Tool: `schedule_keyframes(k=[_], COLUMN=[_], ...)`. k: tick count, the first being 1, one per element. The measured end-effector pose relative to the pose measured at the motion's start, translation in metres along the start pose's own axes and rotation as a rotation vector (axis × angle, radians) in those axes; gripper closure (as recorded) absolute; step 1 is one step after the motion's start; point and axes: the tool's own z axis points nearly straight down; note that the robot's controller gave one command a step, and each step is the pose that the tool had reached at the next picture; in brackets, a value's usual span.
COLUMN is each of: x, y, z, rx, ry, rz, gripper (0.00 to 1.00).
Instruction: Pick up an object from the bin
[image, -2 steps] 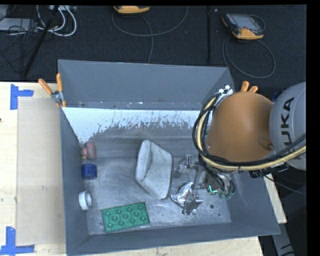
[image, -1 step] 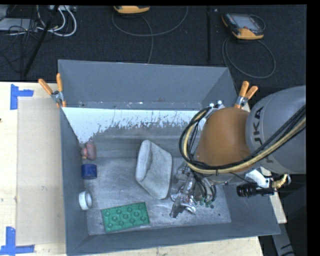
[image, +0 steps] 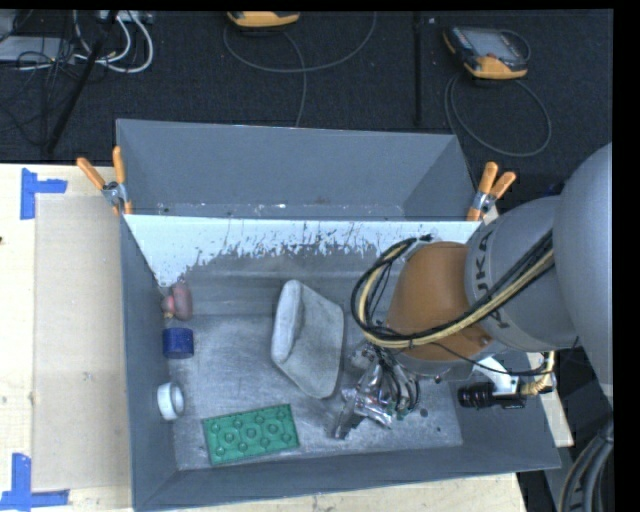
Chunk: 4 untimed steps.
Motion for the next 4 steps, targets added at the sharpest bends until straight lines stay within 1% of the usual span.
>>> schedule_keyframes(k=[1, 2, 3, 4], x=[0.002, 0.003, 0.009, 0.007], y=[-0.051, -0.049, -0.051, -0.043], z=[-0.002, -0.002, -0.075, -0.181], rx=[0.0, 0.0, -0.001, -0.002], ry=[-0.001, 0.006, -0.005, -0.008], rz=[-0.014, -0.015, -0.035, -0.061], gripper=[0.0, 1.0, 1.0, 1.0])
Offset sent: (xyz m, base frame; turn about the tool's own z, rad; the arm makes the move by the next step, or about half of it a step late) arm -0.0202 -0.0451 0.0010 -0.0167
